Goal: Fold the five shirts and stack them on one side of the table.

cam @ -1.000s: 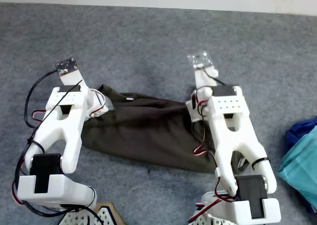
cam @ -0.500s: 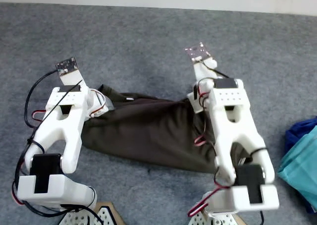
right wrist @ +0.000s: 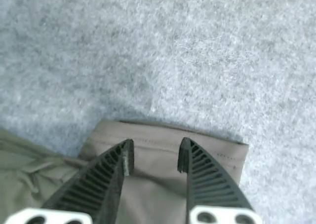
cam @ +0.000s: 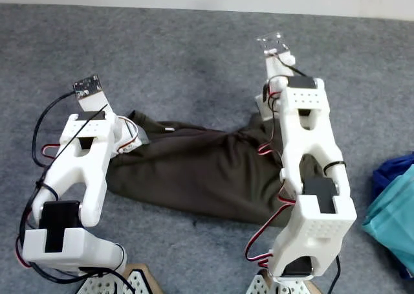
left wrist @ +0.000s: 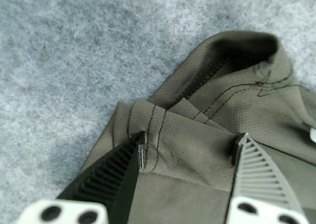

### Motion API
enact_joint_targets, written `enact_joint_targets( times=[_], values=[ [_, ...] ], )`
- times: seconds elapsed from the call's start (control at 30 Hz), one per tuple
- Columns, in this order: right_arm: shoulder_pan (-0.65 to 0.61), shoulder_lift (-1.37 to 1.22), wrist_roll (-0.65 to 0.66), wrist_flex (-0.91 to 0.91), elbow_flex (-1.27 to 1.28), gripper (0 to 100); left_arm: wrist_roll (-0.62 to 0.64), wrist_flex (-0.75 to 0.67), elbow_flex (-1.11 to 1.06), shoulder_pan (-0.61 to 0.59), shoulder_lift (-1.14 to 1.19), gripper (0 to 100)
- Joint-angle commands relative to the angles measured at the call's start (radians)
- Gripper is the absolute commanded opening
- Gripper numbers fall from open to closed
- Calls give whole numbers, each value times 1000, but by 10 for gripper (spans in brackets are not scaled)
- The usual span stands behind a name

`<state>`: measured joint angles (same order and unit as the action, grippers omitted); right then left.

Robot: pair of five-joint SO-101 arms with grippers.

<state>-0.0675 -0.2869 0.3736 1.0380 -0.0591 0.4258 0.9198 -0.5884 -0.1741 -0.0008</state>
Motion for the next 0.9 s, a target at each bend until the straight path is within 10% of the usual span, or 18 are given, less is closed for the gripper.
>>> enact_joint_targets(
  times=[0.0, 0.4, 0.87],
  values=[
    [5, 15, -14, 151, -120, 159, 6, 0, 38, 15, -4, 295],
    [-67, 194, -54, 568, -183, 9, 6, 0, 38, 15, -4, 295],
    [-145, 596, -57, 77, 671, 9, 5, 0, 38, 15, -4, 295]
  ],
)
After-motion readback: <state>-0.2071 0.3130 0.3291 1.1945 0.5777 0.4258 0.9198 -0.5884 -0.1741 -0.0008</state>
